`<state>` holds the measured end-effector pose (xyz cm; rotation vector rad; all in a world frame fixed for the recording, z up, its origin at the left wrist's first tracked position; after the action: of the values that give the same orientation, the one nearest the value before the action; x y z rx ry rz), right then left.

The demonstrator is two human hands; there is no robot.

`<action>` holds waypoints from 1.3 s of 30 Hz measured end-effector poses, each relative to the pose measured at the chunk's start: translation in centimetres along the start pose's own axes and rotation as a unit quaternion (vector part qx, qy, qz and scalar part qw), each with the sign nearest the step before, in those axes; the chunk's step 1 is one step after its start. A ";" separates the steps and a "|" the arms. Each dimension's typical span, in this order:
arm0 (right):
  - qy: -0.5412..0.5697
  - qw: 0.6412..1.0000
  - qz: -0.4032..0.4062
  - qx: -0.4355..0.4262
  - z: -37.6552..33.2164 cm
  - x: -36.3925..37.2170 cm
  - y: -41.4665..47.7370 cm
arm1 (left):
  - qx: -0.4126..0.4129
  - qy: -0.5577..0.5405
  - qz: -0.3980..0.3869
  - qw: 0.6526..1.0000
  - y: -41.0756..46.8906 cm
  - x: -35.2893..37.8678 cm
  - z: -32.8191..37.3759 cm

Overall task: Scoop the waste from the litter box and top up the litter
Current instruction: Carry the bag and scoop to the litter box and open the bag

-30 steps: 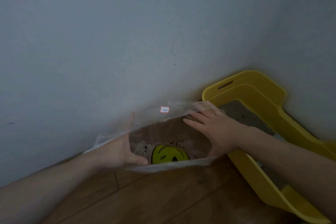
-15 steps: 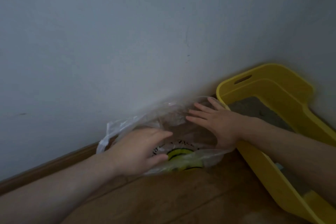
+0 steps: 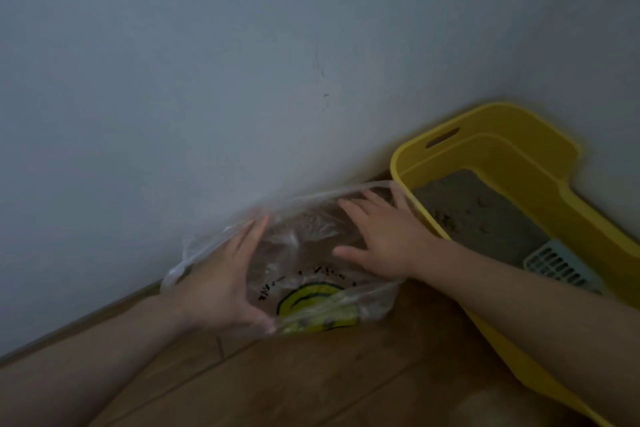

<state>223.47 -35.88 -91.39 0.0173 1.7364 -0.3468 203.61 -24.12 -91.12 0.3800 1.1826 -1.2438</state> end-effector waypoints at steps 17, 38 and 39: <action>-0.154 0.976 -0.137 -0.077 0.7 5.9 -1.5 | -0.199 -0.128 -0.041 0.971 -1.6 5.3 -2.6; -0.172 0.972 -0.127 -0.094 -0.8 3.8 -2.7 | 0.094 0.216 -0.023 0.972 3.1 -2.2 9.2; -0.169 0.973 -0.125 -0.093 -0.8 3.7 -2.8 | 0.098 0.248 -0.059 0.962 3.8 -1.1 8.6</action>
<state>221.42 -38.99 -94.23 -0.3796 1.4264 -0.3470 211.13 -28.90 -88.04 0.8128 1.5253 -1.4216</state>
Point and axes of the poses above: each hand's wrist, its own y-axis towards the middle knuckle, its own x-axis out of the palm, z = x × y, the point moved 7 cm from there along y, towards the middle knuckle
